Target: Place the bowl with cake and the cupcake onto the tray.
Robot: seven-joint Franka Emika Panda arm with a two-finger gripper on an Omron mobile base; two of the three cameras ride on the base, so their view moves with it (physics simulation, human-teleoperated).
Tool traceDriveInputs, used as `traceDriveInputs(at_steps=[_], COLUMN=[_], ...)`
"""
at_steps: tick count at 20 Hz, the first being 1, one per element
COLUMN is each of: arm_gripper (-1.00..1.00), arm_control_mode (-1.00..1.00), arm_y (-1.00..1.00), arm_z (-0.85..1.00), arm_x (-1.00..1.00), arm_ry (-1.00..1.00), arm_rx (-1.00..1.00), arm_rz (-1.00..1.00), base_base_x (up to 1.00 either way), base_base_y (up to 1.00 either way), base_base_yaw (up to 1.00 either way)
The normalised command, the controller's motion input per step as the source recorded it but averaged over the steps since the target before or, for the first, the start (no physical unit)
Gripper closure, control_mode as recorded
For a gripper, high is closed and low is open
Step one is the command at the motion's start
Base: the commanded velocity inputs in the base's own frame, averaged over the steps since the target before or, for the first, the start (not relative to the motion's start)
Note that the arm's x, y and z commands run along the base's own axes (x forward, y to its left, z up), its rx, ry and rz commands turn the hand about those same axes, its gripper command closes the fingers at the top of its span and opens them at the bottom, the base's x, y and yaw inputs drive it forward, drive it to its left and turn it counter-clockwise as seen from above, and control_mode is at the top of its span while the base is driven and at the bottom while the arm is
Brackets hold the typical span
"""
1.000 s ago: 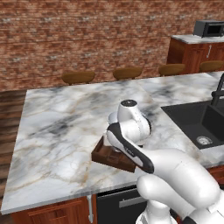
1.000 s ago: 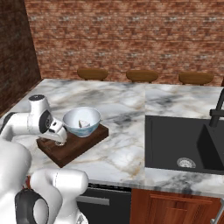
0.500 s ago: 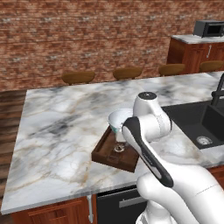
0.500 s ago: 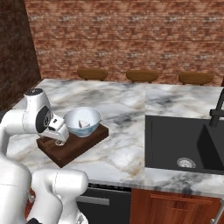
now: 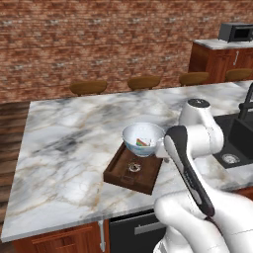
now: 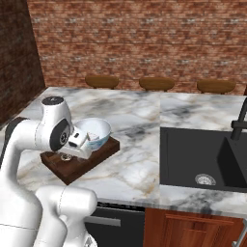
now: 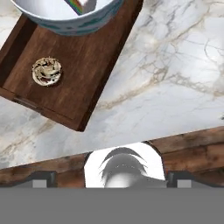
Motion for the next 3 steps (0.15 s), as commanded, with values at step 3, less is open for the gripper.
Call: traceDriveInputs(at_steps=[3], arm_gripper=[-1.00], arm_control_mode=[-1.00], arm_y=[-0.19], arm_z=[0.00], arm_x=[-0.23], arm_ry=[0.00], arm_rx=[0.00], arm_rz=[0.00], base_base_x=[0.00], base_base_y=[0.00], base_base_yaw=[0.00])
